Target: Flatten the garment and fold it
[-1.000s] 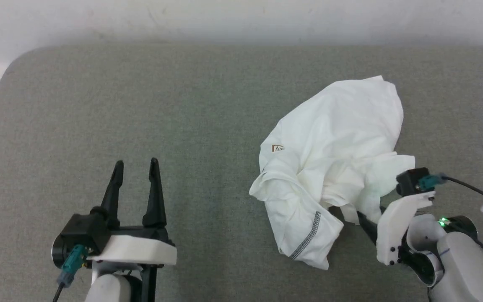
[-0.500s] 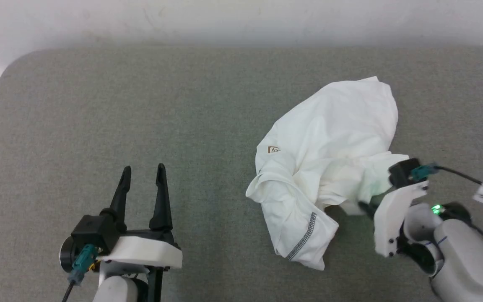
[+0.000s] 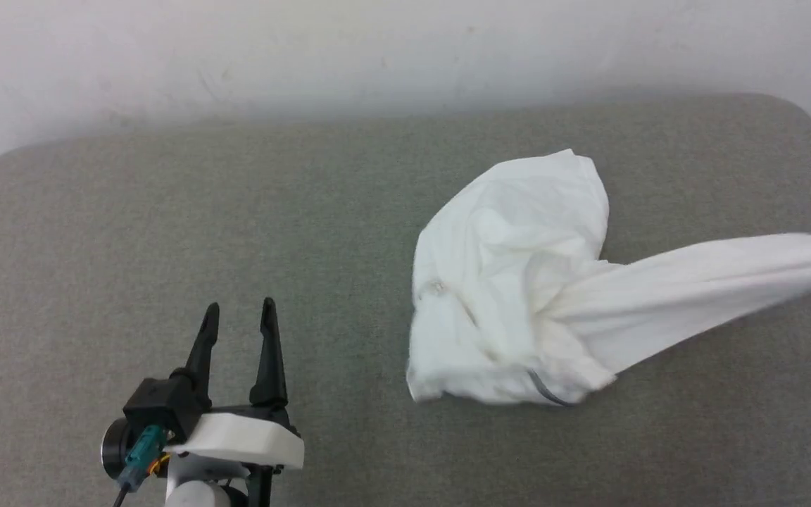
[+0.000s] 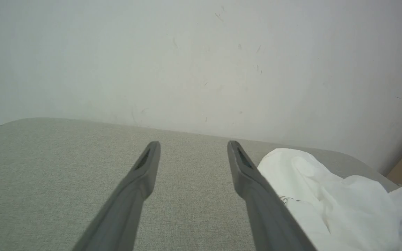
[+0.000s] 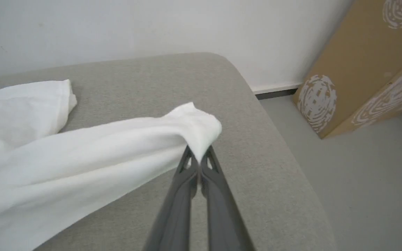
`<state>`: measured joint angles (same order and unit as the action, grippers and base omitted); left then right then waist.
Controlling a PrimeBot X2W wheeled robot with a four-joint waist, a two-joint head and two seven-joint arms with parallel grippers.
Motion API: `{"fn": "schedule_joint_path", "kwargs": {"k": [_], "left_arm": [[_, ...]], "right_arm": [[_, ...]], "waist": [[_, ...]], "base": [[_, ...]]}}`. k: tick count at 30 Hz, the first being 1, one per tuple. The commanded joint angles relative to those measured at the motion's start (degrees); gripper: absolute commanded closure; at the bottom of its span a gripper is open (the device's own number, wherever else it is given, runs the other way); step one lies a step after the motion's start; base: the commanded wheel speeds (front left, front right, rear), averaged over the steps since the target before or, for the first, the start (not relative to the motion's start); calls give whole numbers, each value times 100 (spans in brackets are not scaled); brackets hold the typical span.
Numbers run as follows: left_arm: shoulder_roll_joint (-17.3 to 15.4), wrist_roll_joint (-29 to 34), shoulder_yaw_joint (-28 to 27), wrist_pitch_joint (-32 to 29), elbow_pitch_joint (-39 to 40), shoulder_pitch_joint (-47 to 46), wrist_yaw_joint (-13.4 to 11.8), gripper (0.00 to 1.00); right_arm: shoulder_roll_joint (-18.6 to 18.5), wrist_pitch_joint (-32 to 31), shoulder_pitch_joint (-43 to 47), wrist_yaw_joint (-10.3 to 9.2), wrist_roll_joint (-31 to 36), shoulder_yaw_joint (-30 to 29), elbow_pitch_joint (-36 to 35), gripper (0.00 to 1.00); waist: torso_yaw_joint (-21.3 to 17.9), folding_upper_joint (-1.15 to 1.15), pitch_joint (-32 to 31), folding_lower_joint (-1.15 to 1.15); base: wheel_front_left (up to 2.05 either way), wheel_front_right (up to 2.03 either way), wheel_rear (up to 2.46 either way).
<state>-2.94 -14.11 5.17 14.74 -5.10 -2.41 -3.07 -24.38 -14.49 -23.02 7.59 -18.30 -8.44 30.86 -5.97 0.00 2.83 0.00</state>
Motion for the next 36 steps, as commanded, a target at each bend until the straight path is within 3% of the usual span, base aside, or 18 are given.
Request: {"fn": "schedule_joint_path", "kwargs": {"k": [1, 4, 8, 9, 10, 11, 19, 22, 25, 30, 36], "left_arm": [[6, 20, -5, 26, -15, 39, -14, 0], [6, 32, 0, 26, -29, 16, -10, 0], [6, 37, -10, 26, -57, 6, -30, 0], [6, 38, -8, 26, -66, 9, -37, 0], [6, 38, -3, 26, -71, 9, -41, 0], [6, 37, 7, 26, -83, 7, -41, 0], [6, 66, -5, 26, -185, 32, -35, 0], [6, 57, -27, 26, -200, 91, -42, 0], [6, 36, -38, 26, -207, 148, -64, 0], [6, 16, 31, 26, -211, 143, -68, 0], [6, -6, 118, 26, -172, 107, -90, 0]], "right_arm": [[-71, 39, 208, -10, 194, -387, 94, 100], [-3, 126, 507, -10, 506, -1238, 308, 100], [384, 372, 805, -10, 833, -1799, 708, 100], [489, 467, 842, -10, 889, -1912, 822, 73], [579, 569, 880, -10, 963, -1998, 931, 56], [677, 679, 910, -10, 1030, -2041, 1028, 0], [1141, 2526, 993, -10, 1376, -2424, 811, 0], [1324, 2739, 1083, -10, 1425, -2316, 498, 0], [1500, 2389, 1166, -10, 1315, -1823, 275, 0], [1591, 1426, 1235, -10, 830, -420, -439, 0], [1335, 136, 1087, -10, 41, 1063, -1163, 0]], "waist": [[-57, 0, -10, 0], [-68, 0, 38, 0], [-103, 0, 93, 0], [-113, 0, 99, 0], [-116, 0, 102, 0], [-113, 0, 103, 0], [-100, 0, -24, 0], [-106, 0, -127, 0], [-133, 0, -212, 0], [-108, 0, -270, 0], [10, 0, -182, 0]], "base": [[0, 0, 0], [0, 0, 0], [0, 0, 0], [0, 0, 0], [0, 0, 0], [0, 0, 0], [0, 0, 0], [0, 0, 0], [0, 0, 0], [0, 0, 0], [0, 0, 0]]}}
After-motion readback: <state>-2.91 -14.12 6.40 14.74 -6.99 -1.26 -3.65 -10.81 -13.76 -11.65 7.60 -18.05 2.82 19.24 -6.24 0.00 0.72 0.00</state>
